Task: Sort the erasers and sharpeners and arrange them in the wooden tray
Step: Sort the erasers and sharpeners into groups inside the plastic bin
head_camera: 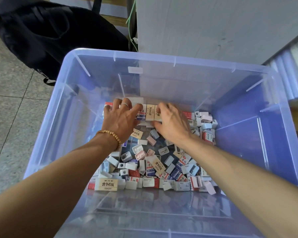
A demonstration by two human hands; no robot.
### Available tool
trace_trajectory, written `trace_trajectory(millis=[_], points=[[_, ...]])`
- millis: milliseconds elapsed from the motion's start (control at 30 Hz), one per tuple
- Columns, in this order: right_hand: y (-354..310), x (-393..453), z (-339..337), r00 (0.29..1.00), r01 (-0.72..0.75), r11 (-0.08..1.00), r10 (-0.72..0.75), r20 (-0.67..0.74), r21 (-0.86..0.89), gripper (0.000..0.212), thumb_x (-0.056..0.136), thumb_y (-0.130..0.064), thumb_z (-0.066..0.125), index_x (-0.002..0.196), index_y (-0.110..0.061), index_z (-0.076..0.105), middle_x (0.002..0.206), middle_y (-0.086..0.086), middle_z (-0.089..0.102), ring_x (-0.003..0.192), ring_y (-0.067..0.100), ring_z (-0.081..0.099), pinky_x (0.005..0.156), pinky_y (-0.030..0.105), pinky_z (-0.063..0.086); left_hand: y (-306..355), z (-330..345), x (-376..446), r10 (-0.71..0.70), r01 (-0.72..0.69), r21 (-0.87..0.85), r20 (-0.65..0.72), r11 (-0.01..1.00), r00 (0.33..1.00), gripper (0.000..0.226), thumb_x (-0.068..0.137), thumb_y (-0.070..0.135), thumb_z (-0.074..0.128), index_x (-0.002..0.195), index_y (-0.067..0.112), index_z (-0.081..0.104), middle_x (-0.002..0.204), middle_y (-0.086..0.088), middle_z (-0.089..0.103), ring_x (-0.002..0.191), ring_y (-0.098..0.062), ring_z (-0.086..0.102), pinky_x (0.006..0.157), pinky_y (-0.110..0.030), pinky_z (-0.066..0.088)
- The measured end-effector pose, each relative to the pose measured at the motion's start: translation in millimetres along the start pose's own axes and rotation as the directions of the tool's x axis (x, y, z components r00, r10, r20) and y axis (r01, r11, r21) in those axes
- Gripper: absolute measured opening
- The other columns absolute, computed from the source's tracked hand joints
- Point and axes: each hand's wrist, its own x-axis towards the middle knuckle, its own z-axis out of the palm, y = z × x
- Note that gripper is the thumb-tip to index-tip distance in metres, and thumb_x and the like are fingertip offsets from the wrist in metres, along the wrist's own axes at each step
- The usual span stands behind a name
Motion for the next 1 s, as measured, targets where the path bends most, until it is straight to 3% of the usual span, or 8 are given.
trace_trajectory(millis=[133, 233, 333, 400, 533, 667, 800, 1000], points=[[3.6, -16.3, -15.5, 1.0, 0.011, 0.999, -0.012, -0.009, -0.031, 0.043, 0.09, -0.031, 0.07, 0.121, -0.006, 0.053, 0.118, 0.008, 0.063, 0.098, 0.021, 0.061, 0.078, 0.024, 0.048, 9.9, -14.7, -5.6, -0.017, 0.018, -0.017, 0.036, 1.0, 0.999, 0.044, 0.091, 0.044, 0.058, 0.131, 0.028, 0.05, 0.13, -0.007, 0.048, 0.12, -0.028, 0.042, 0.099, -0.045, 0.035], [10.7, -40.2, -26.6, 0.981, 0.018, 0.999, -0.01, 0.193, -0.041, 0.021, 0.09, -0.021, 0.07, 0.106, -0.011, 0.058, 0.102, 0.001, 0.063, 0.086, 0.017, 0.062, 0.078, 0.027, 0.055, 28.2, -22.7, -23.8, 0.144, -0.134, -0.168, 0.047, 0.977, 0.989, 0.04, 0.092, 0.039, 0.058, 0.125, 0.018, 0.055, 0.12, -0.007, 0.057, 0.101, -0.022, 0.053, 0.084, -0.032, 0.042], [14.1, -59.8, -30.7, 0.836, 0.068, 0.991, 0.006, 0.548, -0.114, 0.009, 0.089, -0.015, 0.068, 0.093, -0.012, 0.061, 0.085, -0.001, 0.062, 0.072, 0.015, 0.062, 0.057, 0.023, 0.048, 41.1, -20.1, -42.4, 0.407, -0.306, -0.315, 0.332, 0.898, 0.851, 0.04, 0.094, 0.033, 0.061, 0.129, 0.016, 0.051, 0.116, -0.005, 0.062, 0.09, -0.016, 0.057, 0.073, -0.023, 0.045], [14.1, -70.6, -30.6, 0.748, 0.141, 0.978, -0.002, 0.664, -0.156, 0.012, 0.087, -0.02, 0.069, 0.096, -0.012, 0.065, 0.087, 0.002, 0.064, 0.078, 0.021, 0.062, 0.062, 0.031, 0.05, 45.1, -11.3, -47.8, 0.451, -0.373, -0.254, 0.472, 0.892, 0.758, 0.046, 0.094, 0.037, 0.06, 0.134, 0.018, 0.047, 0.122, -0.007, 0.059, 0.104, -0.022, 0.058, 0.079, -0.028, 0.048], [14.6, -81.9, -29.6, 0.691, 0.163, 0.968, 0.027, 0.722, -0.192, 0.016, 0.088, -0.009, 0.064, 0.103, -0.012, 0.059, 0.098, 0.003, 0.058, 0.09, 0.022, 0.056, 0.069, 0.031, 0.049, 53.7, 3.3, -51.3, 0.448, -0.458, -0.105, 0.486, 0.882, 0.751, 0.045, 0.093, 0.041, 0.06, 0.129, 0.017, 0.05, 0.124, -0.008, 0.059, 0.111, -0.027, 0.057, 0.088, -0.037, 0.052], [18.5, -81.6, -31.5, 0.722, 0.159, 0.948, 0.08, 0.687, -0.276, 0.048, 0.086, -0.006, 0.063, 0.131, -0.015, 0.048, 0.121, 0.007, 0.05, 0.108, 0.022, 0.049, 0.095, 0.039, 0.047, 57.0, 1.5, -50.9, 0.485, -0.418, -0.246, 0.429, 0.875, 0.762, 0.034, 0.09, 0.03, 0.067, 0.12, 0.017, 0.056, 0.117, -0.002, 0.059, 0.092, -0.017, 0.055, 0.079, -0.027, 0.049], [22.1, -83.9, -25.5, 0.663, 0.289, 0.882, 0.096, 0.743, -0.372, 0.022, 0.086, -0.011, 0.064, 0.101, -0.017, 0.049, 0.115, 0.003, 0.047, 0.107, 0.018, 0.039, 0.096, 0.038, 0.035, 53.8, -0.6, -51.1, 0.426, -0.271, -0.365, 0.462, 0.891, 0.778, 0.03, 0.086, 0.022, 0.073, 0.113, 0.017, 0.06, 0.115, -0.002, 0.06, 0.097, -0.015, 0.055, 0.084, -0.025, 0.046], [24.7, -86.7, -13.7, 0.608, 0.329, 0.858, 0.128, 0.784, -0.395, 0.049, 0.083, -0.03, 0.073, 0.125, -0.014, 0.054, 0.115, 0.005, 0.054, 0.125, 0.027, 0.037, 0.103, 0.045, 0.031, 38.5, -21.1, -44.7, 0.362, -0.129, -0.46, 0.464, 0.878, 0.808, 0.02, 0.082, 0.014, 0.076, 0.094, 0.025, 0.064, 0.104, 0.003, 0.059, 0.09, -0.013, 0.054, 0.061, -0.014, 0.037]])
